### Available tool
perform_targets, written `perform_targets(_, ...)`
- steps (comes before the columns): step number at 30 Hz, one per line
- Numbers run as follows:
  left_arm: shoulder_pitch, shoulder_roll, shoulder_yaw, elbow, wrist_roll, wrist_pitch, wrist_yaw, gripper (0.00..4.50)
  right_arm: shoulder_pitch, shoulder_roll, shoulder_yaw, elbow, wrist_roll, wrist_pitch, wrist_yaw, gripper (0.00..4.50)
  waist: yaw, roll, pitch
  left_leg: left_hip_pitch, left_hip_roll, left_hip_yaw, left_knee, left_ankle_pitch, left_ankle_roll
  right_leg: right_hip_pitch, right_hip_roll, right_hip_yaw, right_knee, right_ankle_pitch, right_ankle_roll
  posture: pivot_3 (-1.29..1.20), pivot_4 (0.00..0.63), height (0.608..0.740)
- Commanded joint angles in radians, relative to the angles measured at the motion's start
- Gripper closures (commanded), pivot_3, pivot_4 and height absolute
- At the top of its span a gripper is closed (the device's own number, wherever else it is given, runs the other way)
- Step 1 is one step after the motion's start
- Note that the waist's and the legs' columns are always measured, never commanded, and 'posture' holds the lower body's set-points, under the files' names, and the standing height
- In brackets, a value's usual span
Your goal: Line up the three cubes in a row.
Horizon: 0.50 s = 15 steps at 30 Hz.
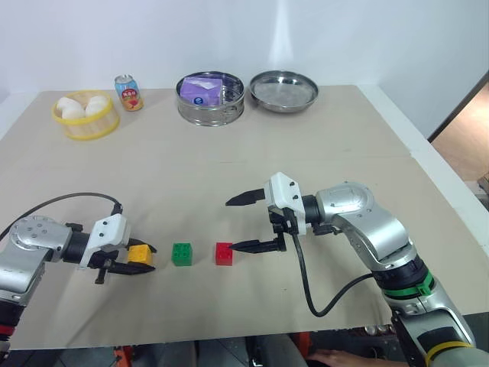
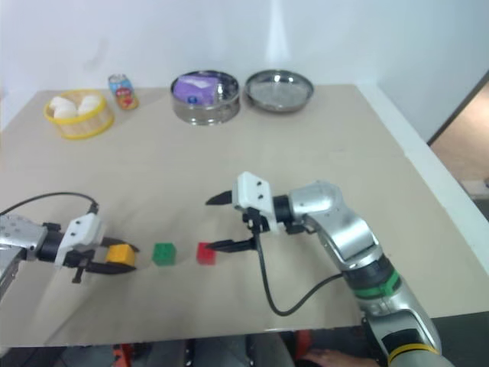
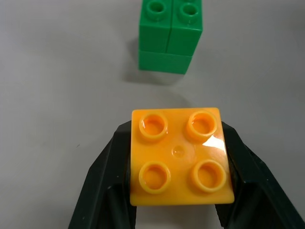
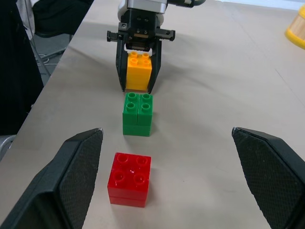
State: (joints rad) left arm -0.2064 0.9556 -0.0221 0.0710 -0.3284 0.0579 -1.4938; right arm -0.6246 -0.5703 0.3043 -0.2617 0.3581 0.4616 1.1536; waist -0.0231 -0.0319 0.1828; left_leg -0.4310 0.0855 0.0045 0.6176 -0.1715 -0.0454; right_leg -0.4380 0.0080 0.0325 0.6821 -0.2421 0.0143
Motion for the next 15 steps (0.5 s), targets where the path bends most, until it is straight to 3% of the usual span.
perform_targets(1,-0.025,-0.008,-0.013,0.021,0.02,-0.05,-0.018,3.11,0.007,-0.016,-0.035,-0.055,0.019,0.007,-0.006,0.0,0.0,0.0,0.0,0.0,0.0,0.0,0.0,0.0,0.0,0.0,0.0,0.0,0.0,0.0,0.0,0.0,0.15,0.74)
perform_targets(12,-0.03,-0.015,-0.048,0.039,0.057,-0.083,-0.024,3.11,0.011,-0.02,-0.033,-0.068,0.027,0.02,-0.014,0.0,0.0,0.0,0.0,0.0,0.001,0.0,0.001,0.0,0.0,0.0,0.001,0.001,0.001,0.001,0.0,0.0,0.15,0.74)
perform_targets(14,-0.037,-0.015,-0.052,0.042,0.062,-0.079,-0.023,2.1,0.01,-0.018,-0.031,-0.067,0.028,0.02,-0.014,0.0,0.0,0.0,0.0,0.0,0.001,0.0,0.001,0.0,0.0,0.0,0.001,0.001,0.001,0.001,0.0,0.0,0.15,0.74)
perform_targets(15,-0.042,-0.016,-0.051,0.044,0.062,-0.079,-0.023,1.83,0.01,-0.017,-0.031,-0.066,0.028,0.02,-0.014,0.0,0.0,0.0,0.0,0.0,0.001,0.0,0.001,0.0,0.0,0.0,0.001,0.001,0.001,0.001,0.0,0.0,0.15,0.74)
